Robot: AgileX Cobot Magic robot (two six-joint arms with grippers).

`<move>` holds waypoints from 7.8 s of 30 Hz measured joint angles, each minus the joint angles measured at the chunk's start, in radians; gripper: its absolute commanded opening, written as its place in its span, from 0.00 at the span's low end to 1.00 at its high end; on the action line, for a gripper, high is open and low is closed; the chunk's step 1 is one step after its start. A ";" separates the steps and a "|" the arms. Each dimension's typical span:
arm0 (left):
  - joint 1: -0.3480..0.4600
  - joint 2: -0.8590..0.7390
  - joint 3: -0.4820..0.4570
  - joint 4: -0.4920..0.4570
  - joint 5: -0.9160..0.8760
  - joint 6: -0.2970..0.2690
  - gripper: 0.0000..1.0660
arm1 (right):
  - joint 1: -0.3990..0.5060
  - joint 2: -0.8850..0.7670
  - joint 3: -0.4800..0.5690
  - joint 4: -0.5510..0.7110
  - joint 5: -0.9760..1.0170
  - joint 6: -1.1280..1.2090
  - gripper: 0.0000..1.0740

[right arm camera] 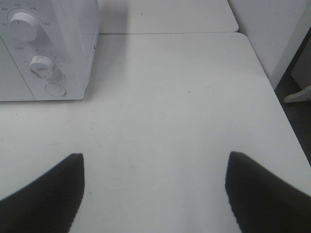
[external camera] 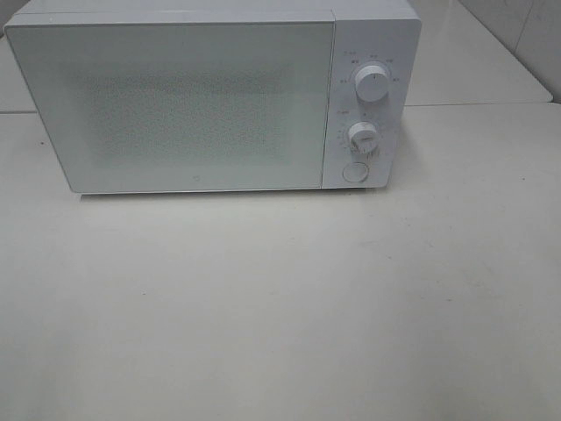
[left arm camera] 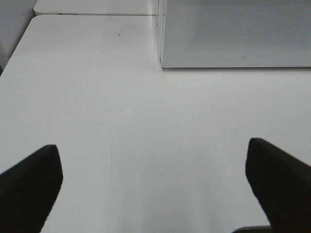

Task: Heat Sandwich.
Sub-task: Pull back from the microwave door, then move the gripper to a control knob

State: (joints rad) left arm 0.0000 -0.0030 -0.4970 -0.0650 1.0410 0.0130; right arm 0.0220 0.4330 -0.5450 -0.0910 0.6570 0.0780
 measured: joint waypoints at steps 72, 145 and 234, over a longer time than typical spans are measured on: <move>0.000 0.000 0.000 0.000 0.000 0.000 0.91 | 0.439 0.967 0.223 0.626 -1.495 -0.389 0.71; 0.000 0.000 0.000 0.000 0.000 0.000 0.91 | 0.594 1.570 -0.250 0.813 -1.698 -0.400 0.70; 0.000 0.000 0.000 0.000 0.000 0.000 0.91 | 0.590 1.605 -0.239 0.783 -1.762 0.719 0.10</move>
State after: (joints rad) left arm 0.0000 -0.0030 -0.4970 -0.0650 1.0410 0.0130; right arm 0.6120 2.0380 -0.7840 0.6920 -1.1050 0.7970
